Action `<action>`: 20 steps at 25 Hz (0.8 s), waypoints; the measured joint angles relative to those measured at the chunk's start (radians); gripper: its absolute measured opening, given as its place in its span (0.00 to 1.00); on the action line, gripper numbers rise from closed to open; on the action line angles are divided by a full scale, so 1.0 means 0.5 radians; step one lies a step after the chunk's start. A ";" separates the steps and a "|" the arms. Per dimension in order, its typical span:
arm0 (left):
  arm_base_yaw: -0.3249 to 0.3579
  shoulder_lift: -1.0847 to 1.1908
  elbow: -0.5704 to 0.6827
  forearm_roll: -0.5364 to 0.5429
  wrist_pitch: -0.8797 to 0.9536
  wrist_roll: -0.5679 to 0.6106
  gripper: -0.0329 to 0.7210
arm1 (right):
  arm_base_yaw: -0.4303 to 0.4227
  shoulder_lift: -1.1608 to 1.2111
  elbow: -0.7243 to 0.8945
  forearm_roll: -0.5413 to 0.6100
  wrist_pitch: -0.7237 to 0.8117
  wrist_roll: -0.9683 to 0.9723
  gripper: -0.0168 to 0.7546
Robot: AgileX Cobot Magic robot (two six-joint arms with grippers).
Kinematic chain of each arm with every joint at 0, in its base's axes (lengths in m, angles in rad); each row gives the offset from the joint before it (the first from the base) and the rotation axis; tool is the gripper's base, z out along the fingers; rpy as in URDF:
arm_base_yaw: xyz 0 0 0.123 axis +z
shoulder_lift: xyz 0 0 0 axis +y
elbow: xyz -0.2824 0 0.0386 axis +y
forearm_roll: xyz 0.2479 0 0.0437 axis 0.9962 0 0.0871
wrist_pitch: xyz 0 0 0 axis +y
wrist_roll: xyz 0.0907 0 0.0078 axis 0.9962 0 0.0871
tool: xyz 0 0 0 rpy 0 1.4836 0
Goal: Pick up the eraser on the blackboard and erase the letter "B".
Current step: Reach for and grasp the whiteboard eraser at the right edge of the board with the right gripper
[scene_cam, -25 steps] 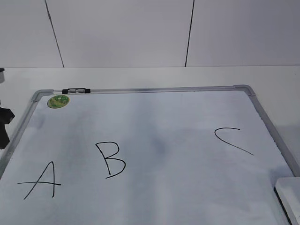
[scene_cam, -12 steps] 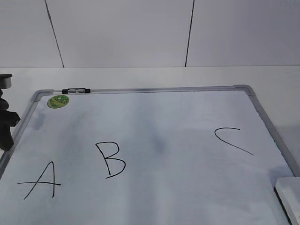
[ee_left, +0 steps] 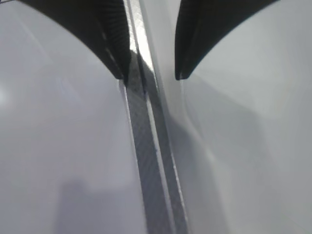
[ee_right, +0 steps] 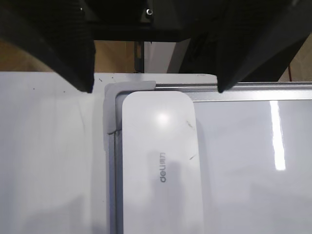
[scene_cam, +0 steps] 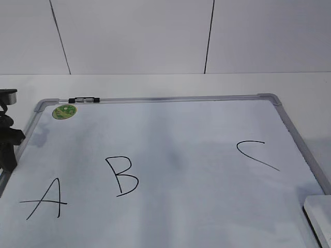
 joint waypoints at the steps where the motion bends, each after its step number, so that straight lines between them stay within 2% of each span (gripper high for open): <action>1: 0.000 0.009 0.000 0.000 -0.003 0.000 0.35 | 0.000 0.000 0.000 0.000 0.000 0.000 0.77; 12: -0.003 0.011 -0.009 -0.008 -0.003 0.000 0.15 | 0.000 0.000 0.000 0.000 -0.011 -0.003 0.77; 20: -0.003 0.021 -0.016 -0.020 0.004 -0.020 0.12 | 0.000 0.050 0.000 0.000 -0.080 -0.003 0.77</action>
